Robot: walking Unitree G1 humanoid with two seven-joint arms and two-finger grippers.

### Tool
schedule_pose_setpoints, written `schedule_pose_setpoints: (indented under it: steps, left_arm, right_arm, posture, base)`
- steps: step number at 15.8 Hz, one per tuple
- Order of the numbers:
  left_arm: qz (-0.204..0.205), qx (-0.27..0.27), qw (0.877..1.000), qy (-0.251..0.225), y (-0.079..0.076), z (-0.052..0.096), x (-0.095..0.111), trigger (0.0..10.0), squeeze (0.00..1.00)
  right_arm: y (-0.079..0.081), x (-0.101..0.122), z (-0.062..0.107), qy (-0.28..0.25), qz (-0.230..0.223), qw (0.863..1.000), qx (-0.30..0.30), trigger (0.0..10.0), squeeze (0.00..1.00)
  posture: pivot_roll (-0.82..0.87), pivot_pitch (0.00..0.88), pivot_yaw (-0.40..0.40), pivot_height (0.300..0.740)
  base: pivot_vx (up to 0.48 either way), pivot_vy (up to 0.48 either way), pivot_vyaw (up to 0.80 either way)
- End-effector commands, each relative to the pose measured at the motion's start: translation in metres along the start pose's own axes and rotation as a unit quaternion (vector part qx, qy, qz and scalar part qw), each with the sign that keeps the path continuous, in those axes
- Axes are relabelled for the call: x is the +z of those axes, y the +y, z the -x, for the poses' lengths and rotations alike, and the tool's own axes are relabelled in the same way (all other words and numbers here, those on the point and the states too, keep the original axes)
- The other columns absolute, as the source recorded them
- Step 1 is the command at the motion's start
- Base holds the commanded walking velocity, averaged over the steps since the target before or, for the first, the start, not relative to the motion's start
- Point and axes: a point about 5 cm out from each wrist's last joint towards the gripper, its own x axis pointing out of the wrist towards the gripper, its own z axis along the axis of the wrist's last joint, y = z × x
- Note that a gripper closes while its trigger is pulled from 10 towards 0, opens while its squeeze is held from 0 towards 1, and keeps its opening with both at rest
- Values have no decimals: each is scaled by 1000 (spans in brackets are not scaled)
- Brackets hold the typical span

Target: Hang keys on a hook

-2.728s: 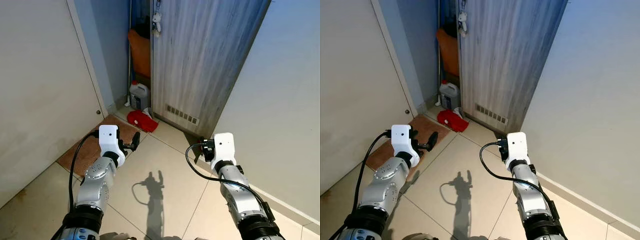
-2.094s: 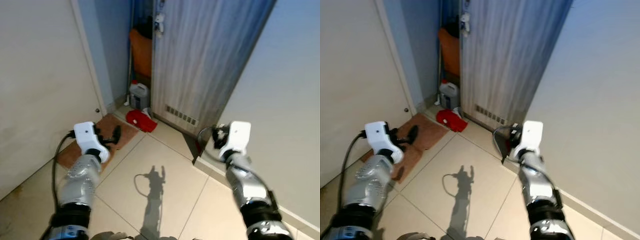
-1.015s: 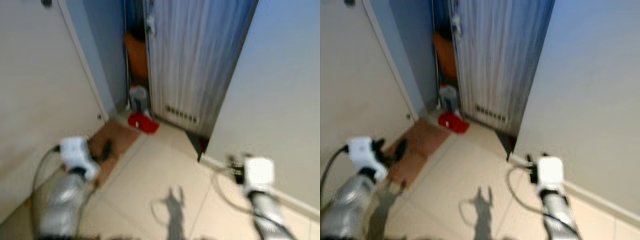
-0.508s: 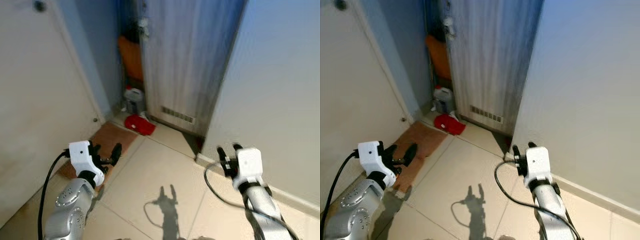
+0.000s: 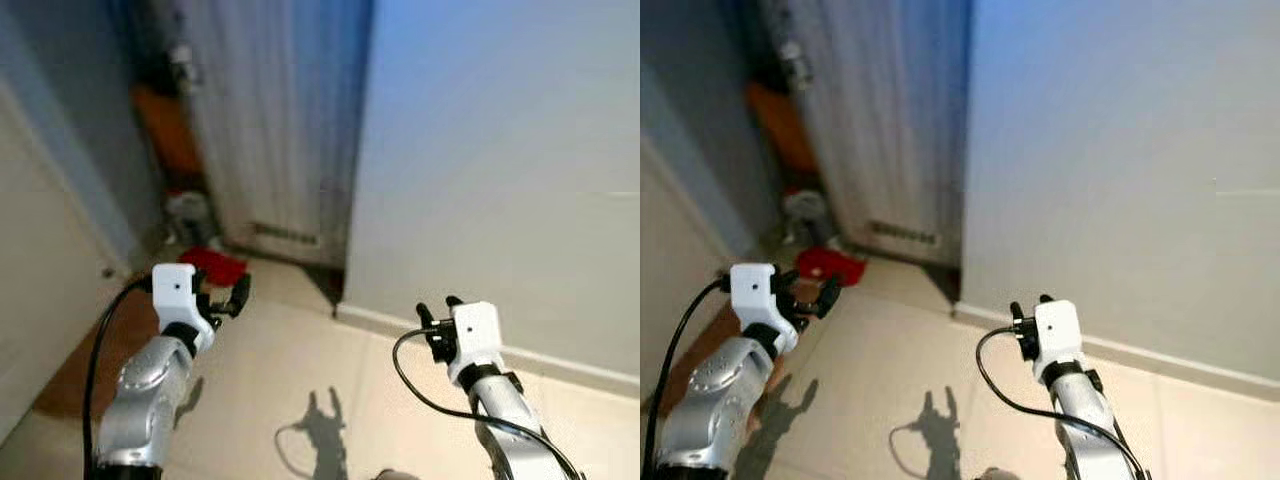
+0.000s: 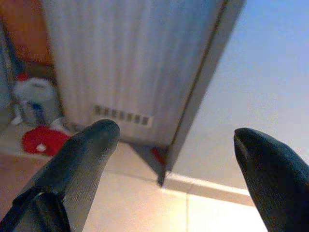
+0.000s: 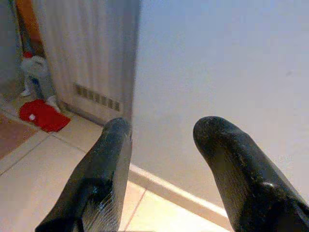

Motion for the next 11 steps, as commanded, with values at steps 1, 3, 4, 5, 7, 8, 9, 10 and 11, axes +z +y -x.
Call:
schedule_pose_setpoints:
  steps: [1, 3, 4, 5, 7, 8, 9, 10, 11]
  left_arm:
    - [-8, -7, 1000, 11, -5, -2, -4, 10000, 0]
    - [-12, -11, 1000, 14, -6, -4, -5, 10000, 0]
    - [-13, -12, 1000, 15, -7, -4, -6, 10000, 0]
    - [-13, -15, 1000, 16, -8, -5, -7, 10000, 0]
    - [-11, -22, 1000, 18, -11, -6, -9, 10000, 0]
    - [-7, -26, 999, 19, -12, -7, -9, 10000, 0]
    - [-8, -27, 999, 19, -13, -9, -10, 10000, 0]
    - [-7, -29, 999, 19, -14, -10, -10, 10000, 0]
    - [-6, -29, 999, 19, -14, -11, -10, 10000, 0]
  right_arm:
    - [-4, 0, 0, -3, 6, 1000, -3, 10000, 0]
    - [-1, -1, -1, -4, 6, 1000, 3, 10000, 0]
    - [0, -1, -1, -3, 6, 1000, 3, 10000, 0]
    - [0, -1, -1, -3, 6, 1000, 4, 10000, 0]
    - [0, -2, 0, -3, 7, 1000, 4, 10000, 0]
    - [0, -2, 0, -3, 7, 1000, 2, 10000, 0]
    - [1, -2, 0, -3, 6, 1000, 3, 10000, 0]
    - [1, -3, -1, -2, 6, 1000, 3, 10000, 0]
    - [1, -3, -1, -2, 5, 1000, 1, 10000, 0]
  posture:
    - [-79, 0, 58, 740]
    - [-80, 0, 60, 740]
    - [-83, 0, 61, 740]
    - [-84, 0, 61, 740]
    - [-90, 0, 65, 740]
    - [-92, 0, 65, 740]
    - [-96, 0, 68, 740]
    - [-97, 0, 68, 740]
    - [-99, 0, 71, 740]
  base:
    - [0, -469, -587]
    - [0, -465, -584]
    - [0, -458, -587]
    - [0, -454, -587]
    - [0, -454, -584]
    - [0, -454, -587]
    - [0, -454, -587]
    - [0, -454, -587]
    - [0, -446, -587]
